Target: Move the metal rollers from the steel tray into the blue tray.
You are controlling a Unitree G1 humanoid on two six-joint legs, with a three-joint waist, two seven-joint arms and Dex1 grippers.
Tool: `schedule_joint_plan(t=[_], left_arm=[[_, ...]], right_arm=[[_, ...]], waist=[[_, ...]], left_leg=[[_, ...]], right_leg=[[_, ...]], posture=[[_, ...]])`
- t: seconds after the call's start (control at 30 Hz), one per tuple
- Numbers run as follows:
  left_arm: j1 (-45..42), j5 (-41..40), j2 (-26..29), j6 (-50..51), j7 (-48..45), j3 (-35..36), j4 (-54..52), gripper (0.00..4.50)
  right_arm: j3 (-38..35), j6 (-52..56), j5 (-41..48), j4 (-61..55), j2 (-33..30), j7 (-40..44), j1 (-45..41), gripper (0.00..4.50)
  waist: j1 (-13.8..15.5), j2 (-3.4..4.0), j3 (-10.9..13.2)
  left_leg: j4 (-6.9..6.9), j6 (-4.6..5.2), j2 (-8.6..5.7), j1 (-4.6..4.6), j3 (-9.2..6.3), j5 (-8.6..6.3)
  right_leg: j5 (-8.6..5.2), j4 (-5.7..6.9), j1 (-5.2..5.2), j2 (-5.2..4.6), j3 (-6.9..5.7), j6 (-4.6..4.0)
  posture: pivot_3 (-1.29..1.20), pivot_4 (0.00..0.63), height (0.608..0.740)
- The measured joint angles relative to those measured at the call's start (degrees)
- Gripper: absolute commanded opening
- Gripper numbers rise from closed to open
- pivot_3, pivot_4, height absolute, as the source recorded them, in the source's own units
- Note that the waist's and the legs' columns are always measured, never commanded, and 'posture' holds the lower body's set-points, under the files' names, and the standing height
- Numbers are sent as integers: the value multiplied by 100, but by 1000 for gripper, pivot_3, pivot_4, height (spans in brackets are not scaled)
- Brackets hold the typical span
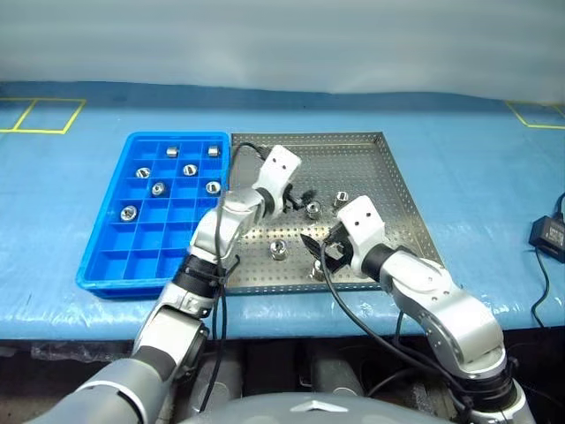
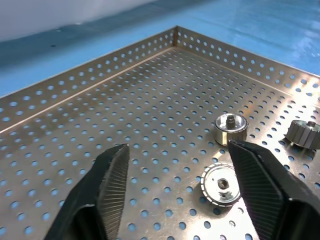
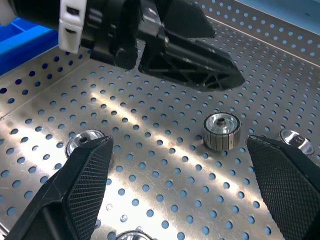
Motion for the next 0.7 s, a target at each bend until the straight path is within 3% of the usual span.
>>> schedule_joint_plan(t=[0.23, 0.53, 0.63, 0.7], left_arm=[[-401, 348, -357, -838, 151, -165, 1480, 3613], [-870, 452, -751, -1441, 285, 119, 3093, 3613], [-987, 471, -816, -1510, 242, 164, 3365, 3009], [-1002, 489, -814, -1508, 241, 176, 3389, 2364]], right_arm=[[-366, 128, -48, -419, -14, -181, 526, 4500], [-489, 150, -73, -598, 32, -376, 751, 4500], [-491, 150, -74, -601, 58, -416, 766, 4500], [-491, 150, -74, -601, 71, -437, 766, 4500]], waist=[[-164, 0, 0], [-312, 1, 0], [-320, 1, -1], [-322, 2, -1]], left_leg=[[0, 8, 3, -7, 7, -5], [0, 24, 1, -8, 27, -14], [0, 28, 2, -8, 30, -17], [0, 29, 2, -7, 33, -17]], right_leg=[[3, -26, 1, 2, 5, 5], [16, -47, 2, 2, 23, 27], [23, -51, 3, 1, 27, 38], [24, -51, 3, 1, 32, 39]], posture=[[-111, 150, 740], [-138, 150, 740], [-139, 150, 740], [-139, 150, 740]])
